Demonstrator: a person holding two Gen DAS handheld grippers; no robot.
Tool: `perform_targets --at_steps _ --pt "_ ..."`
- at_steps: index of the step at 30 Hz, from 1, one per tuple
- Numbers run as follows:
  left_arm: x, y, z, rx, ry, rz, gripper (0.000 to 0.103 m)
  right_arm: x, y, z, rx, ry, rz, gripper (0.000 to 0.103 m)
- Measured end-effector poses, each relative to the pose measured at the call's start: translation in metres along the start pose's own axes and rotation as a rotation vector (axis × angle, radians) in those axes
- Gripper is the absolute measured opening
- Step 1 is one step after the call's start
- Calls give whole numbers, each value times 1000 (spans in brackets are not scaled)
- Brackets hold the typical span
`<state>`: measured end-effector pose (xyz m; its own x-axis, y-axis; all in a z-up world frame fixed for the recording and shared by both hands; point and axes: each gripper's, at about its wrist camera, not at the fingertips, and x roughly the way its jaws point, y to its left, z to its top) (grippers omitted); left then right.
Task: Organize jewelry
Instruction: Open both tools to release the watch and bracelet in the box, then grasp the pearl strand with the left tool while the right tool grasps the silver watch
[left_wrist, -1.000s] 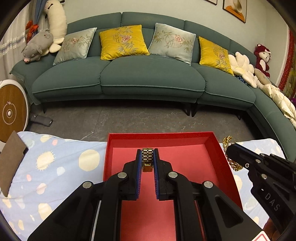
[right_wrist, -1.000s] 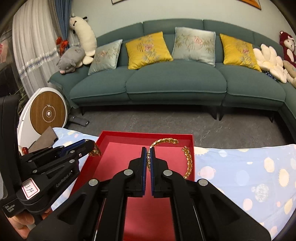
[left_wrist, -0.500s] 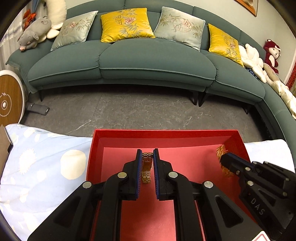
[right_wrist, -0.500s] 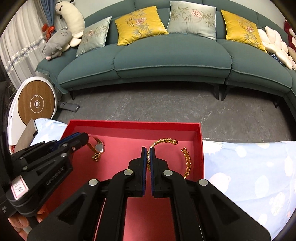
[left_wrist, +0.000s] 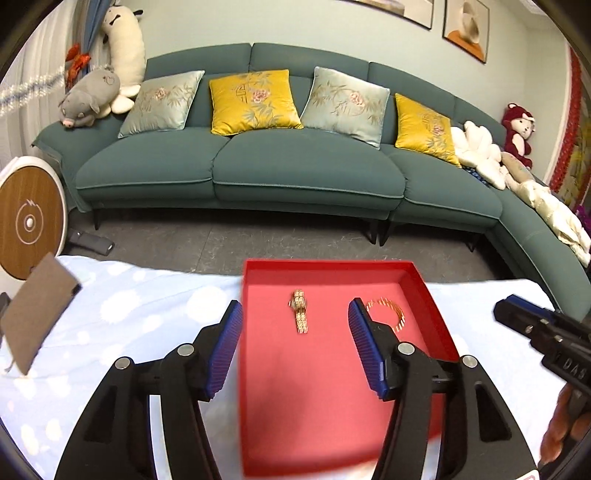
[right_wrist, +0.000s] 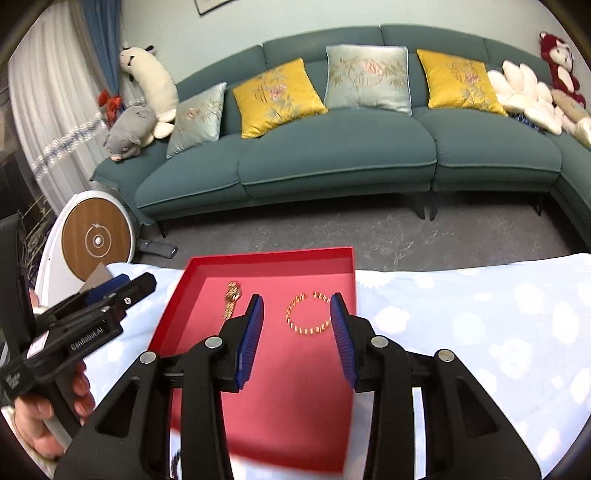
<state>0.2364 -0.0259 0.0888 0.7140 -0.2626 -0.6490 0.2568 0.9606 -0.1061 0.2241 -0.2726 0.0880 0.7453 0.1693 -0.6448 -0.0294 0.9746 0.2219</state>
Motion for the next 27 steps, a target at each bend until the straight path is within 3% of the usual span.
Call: perform_targets --at_steps 6,11,19,23,27 --pt "-71 20 -57 -11 44 33 62 -88 9 -55 -22 1 1 39" --pt "-95 43 -114 -120 127 6 62 -120 22 -116 -39 53 -17 40" --pt "-100 41 -182 -135 187 3 62 -109 27 -192 -28 183 -28 40" --pt "-91 26 -194 -118 204 -59 62 -90 34 -208 -64 228 -38 40" --pt "-86 15 -200 -69 205 -73 62 -79 37 -222 -97 251 -50 40"
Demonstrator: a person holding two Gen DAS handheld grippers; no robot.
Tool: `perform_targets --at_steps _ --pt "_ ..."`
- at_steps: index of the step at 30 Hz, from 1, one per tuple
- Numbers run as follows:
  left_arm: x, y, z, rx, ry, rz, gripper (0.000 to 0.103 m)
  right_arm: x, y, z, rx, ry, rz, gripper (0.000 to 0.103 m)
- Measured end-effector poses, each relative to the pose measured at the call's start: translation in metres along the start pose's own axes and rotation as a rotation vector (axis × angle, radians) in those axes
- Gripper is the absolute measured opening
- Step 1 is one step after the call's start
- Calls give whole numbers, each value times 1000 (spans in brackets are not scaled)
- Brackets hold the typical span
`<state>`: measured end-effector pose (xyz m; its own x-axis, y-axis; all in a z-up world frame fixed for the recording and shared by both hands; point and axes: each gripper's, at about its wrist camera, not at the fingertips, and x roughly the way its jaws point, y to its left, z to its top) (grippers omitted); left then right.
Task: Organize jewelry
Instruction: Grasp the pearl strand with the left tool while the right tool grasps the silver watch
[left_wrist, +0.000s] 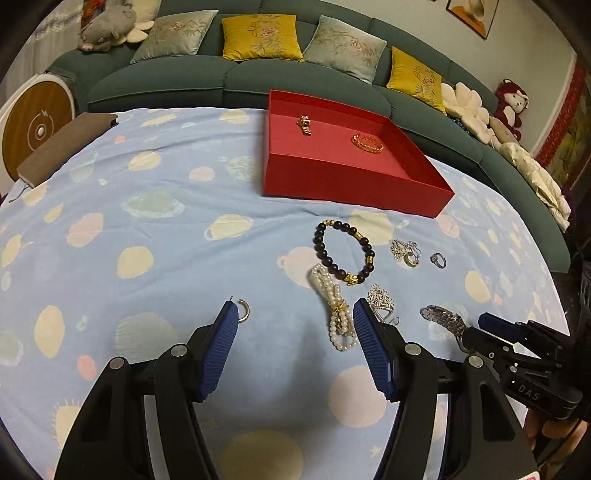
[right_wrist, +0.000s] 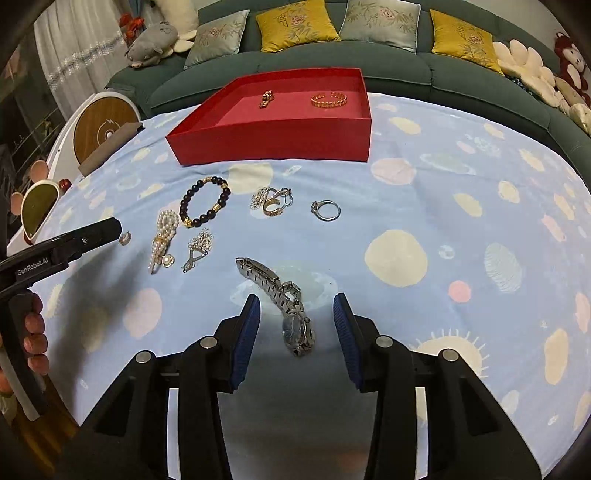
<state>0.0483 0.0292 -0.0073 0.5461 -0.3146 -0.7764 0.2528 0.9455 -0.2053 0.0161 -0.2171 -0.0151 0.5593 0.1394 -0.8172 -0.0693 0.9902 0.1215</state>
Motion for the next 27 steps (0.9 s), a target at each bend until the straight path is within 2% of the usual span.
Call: perform_targets --at_steps 8,13,14,17,22,27 --pt "12 -6 -5 24 30 -22 62 13 0 -6 -12 28 6 39" --pt "22 -21 -5 54 42 -31 62 13 7 -7 -38 29 6 23" --pt "25 -25 -5 64 42 -27 62 14 7 -7 -42 29 3 16" --pt "33 -32 -5 83 47 -18 62 13 6 -7 -34 31 18 9" --pt "42 -35 -2 68 56 -9 51 11 6 -9 -37 33 23 8" --pt "44 -33 0 55 52 -12 23 10 3 -9 -29 33 27 8"
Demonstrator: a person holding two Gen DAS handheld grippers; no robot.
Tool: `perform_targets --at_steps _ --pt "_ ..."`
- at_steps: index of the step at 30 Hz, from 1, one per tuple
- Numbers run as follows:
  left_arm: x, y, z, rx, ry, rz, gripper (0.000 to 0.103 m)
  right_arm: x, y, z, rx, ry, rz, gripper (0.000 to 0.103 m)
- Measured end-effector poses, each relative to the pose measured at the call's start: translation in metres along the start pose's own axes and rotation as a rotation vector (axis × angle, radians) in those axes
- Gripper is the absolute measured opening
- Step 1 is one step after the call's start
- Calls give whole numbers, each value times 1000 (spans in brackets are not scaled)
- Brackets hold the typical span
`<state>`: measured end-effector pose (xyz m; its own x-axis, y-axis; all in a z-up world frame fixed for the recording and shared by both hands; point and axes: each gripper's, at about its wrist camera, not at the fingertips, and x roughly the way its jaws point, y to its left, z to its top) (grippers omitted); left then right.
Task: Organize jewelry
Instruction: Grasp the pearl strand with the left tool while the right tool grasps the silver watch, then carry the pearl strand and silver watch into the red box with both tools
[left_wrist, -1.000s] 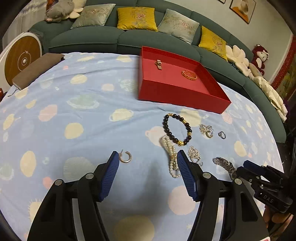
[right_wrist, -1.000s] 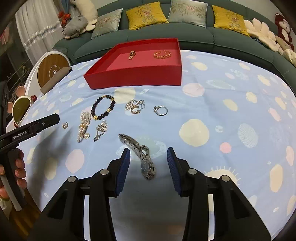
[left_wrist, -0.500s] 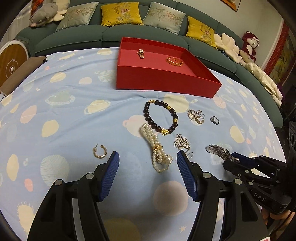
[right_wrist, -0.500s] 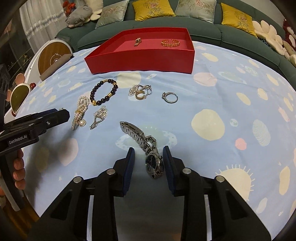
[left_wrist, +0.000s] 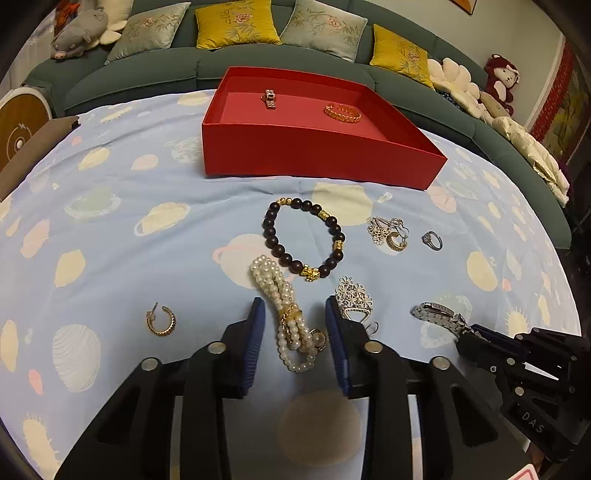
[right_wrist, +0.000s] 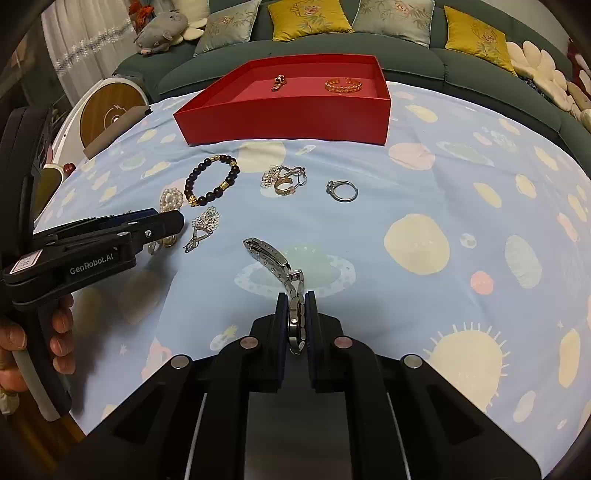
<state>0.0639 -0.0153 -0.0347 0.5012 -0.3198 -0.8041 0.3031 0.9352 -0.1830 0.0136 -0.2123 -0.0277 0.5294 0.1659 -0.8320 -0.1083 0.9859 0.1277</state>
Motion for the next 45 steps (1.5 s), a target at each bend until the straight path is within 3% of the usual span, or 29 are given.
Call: perform_targets --at_steps 2,28,45 --pt "1 1 1 -5 2 -9 12 0 0 0 1 0 0 8" --pt "-36 4 20 -32 -94 -30 12 -8 19 18 -6 -42 32 8" --pt "-69 7 54 -71 -199 -62 12 -35 18 54 44 -153 56 8"
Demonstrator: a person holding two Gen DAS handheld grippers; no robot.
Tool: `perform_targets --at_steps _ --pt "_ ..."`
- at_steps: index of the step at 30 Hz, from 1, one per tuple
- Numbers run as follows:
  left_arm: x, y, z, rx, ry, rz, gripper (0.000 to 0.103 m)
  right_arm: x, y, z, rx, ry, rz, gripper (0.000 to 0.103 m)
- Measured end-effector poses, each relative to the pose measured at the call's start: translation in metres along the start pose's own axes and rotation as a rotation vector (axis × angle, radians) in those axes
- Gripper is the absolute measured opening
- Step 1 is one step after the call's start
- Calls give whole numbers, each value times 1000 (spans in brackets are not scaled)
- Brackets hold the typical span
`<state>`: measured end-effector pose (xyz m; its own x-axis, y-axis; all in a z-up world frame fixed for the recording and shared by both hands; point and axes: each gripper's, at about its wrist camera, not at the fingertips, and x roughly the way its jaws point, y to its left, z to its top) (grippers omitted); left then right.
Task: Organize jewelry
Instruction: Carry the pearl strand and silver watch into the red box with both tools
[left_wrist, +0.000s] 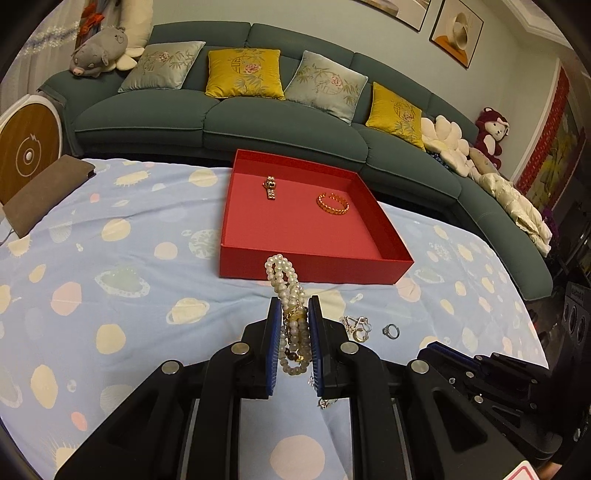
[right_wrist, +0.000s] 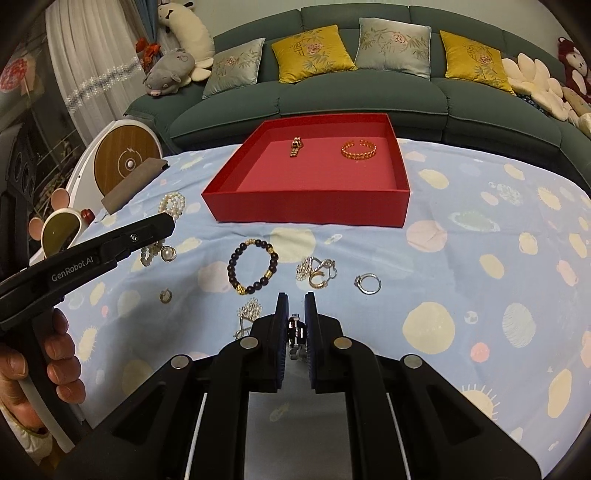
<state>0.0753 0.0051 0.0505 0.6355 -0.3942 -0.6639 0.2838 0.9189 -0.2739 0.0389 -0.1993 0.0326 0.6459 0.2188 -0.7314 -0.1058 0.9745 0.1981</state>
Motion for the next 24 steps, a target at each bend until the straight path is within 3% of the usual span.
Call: perform_targets --at_steps 13,19,24 --pt "-10 3 35 3 -68 6 12 -16 -5 39 13 -94 -3 8" --pt "4 -2 59 51 -61 29 12 -14 -9 71 0 -132 -16 8" --pt "35 -1 97 87 -46 66 12 -4 -18 116 -7 -171 -38 8"
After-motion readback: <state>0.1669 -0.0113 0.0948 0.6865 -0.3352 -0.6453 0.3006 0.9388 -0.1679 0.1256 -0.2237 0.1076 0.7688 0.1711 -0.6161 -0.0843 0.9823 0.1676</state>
